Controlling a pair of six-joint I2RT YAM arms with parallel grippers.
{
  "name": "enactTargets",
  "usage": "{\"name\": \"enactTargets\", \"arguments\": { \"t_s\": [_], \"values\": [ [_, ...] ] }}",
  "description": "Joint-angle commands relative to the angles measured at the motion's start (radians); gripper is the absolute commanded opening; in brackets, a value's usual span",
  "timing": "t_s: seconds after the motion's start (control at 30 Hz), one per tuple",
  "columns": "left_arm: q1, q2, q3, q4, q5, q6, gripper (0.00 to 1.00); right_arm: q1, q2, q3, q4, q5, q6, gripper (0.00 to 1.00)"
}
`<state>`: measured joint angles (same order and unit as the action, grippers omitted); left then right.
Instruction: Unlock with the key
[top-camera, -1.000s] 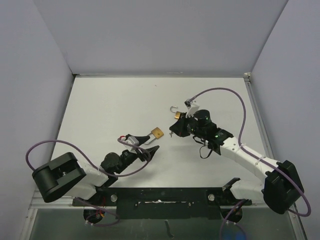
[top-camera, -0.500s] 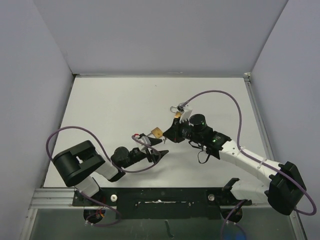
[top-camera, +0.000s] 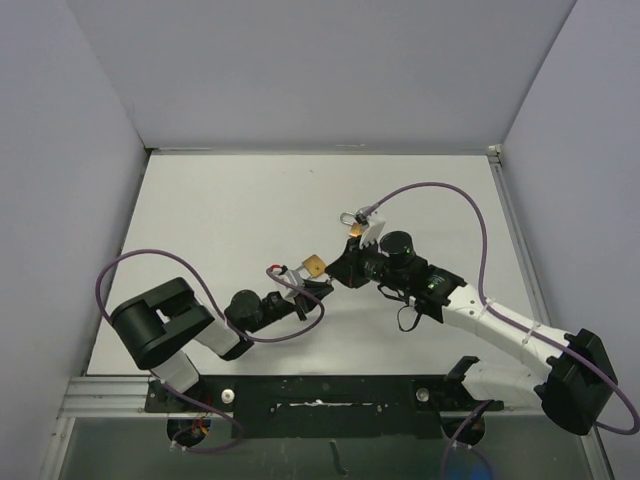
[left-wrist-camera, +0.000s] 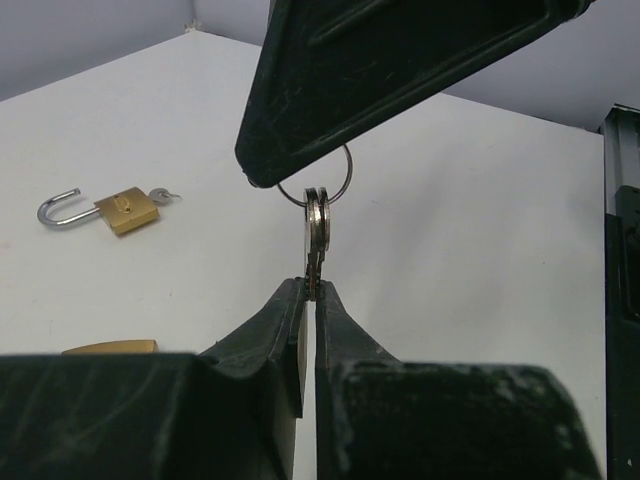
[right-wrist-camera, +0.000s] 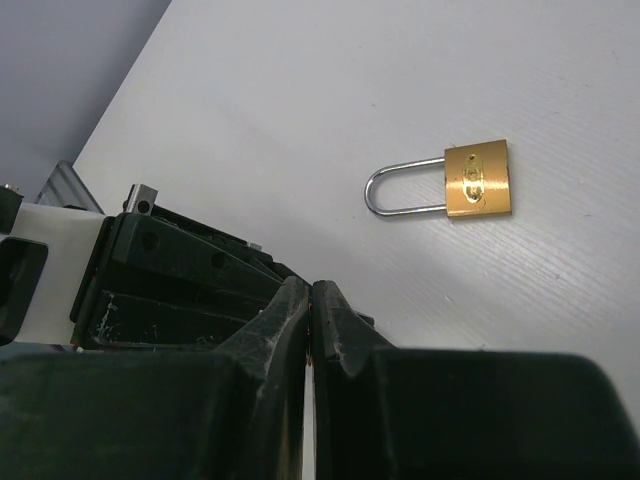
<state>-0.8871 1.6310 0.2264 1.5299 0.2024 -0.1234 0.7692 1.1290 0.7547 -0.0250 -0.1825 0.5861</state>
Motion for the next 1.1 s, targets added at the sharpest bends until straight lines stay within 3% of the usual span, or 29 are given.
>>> {"name": "enactTargets", "arguments": {
  "t_s": [0.0, 0.37, 0.73, 0.83, 1.0, 1.07],
  "values": [
    [0.005, 0.005, 0.027, 0.269, 0.007, 0.003, 0.0, 0.009, -0.036, 0.004, 0.021, 0.026, 0.004, 0.0],
    [0.006, -0.058, -0.021, 0.255, -0.011, -0.004, 0.0, 0.009, -0.056, 0.001, -0.058, 0.119, 0.004, 0.0],
    [0.005, -0.076, -0.043, 0.242, 0.017, -0.026, 0.0, 0.009, -0.05, -0.008, -0.037, 0.106, 0.006, 0.0],
    [0.005, -0.07, -0.039, 0.248, 0.026, -0.031, 0.08, 0.008, -0.049, -0.006, -0.034, 0.105, 0.005, 0.0],
    [0.004, -0.061, -0.038, 0.258, 0.041, -0.039, 0.09, 0.009, -0.044, -0.004, -0.027, 0.095, 0.004, 0.0],
    [0.005, -0.06, -0.038, 0.265, 0.05, -0.041, 0.15, 0.009, -0.042, -0.005, -0.023, 0.089, 0.004, 0.0]
  ]
}}
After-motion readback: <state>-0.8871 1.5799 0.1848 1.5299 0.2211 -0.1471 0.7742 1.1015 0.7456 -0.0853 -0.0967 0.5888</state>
